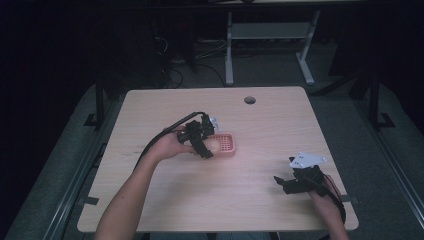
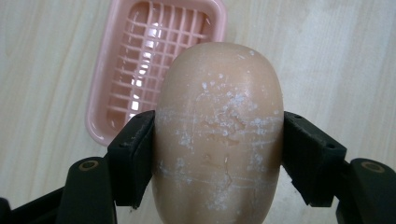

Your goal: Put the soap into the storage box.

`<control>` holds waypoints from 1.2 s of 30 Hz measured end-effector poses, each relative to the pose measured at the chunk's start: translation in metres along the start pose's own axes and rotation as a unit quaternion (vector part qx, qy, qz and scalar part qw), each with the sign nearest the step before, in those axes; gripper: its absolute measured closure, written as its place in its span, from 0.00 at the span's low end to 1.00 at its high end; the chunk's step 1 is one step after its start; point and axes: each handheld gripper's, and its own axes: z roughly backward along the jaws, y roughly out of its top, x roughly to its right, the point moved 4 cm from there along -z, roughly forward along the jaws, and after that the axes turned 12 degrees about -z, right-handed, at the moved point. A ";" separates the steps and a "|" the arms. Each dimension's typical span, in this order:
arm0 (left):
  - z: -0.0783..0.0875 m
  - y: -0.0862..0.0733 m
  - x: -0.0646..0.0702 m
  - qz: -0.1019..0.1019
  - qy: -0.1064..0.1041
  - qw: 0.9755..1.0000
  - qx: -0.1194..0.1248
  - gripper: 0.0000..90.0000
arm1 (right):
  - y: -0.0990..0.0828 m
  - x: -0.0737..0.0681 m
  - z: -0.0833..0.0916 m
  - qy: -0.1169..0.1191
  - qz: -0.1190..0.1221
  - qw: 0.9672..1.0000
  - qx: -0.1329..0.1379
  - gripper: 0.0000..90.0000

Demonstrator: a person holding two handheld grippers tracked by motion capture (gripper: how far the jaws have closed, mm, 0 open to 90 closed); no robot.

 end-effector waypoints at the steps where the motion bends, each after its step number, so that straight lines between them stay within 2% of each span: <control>1: 0.000 0.001 -0.002 0.001 -0.002 1.000 0.000 0.35 | 0.000 0.000 0.000 0.000 0.000 1.000 0.000 0.15; 13: 0.001 0.014 -0.018 -0.001 0.003 1.000 -0.007 0.35 | -0.001 0.000 0.000 -0.001 -0.003 1.000 -0.001 0.16; 17: 0.000 0.019 -0.022 -0.002 0.003 1.000 -0.001 0.35 | -0.001 0.001 0.000 0.000 -0.004 1.000 -0.001 0.15; 19: -0.002 0.021 -0.024 -0.006 0.003 1.000 -0.005 0.35 | -0.001 0.000 0.000 0.000 -0.007 1.000 -0.002 0.15; 28: -0.013 0.027 -0.034 0.000 -0.004 1.000 -0.010 0.35 | -0.001 0.000 0.000 0.002 -0.012 1.000 0.000 0.15; 36: -0.029 0.026 -0.039 0.006 -0.013 1.000 -0.021 0.35 | -0.001 0.001 0.000 0.002 -0.013 1.000 0.001 0.15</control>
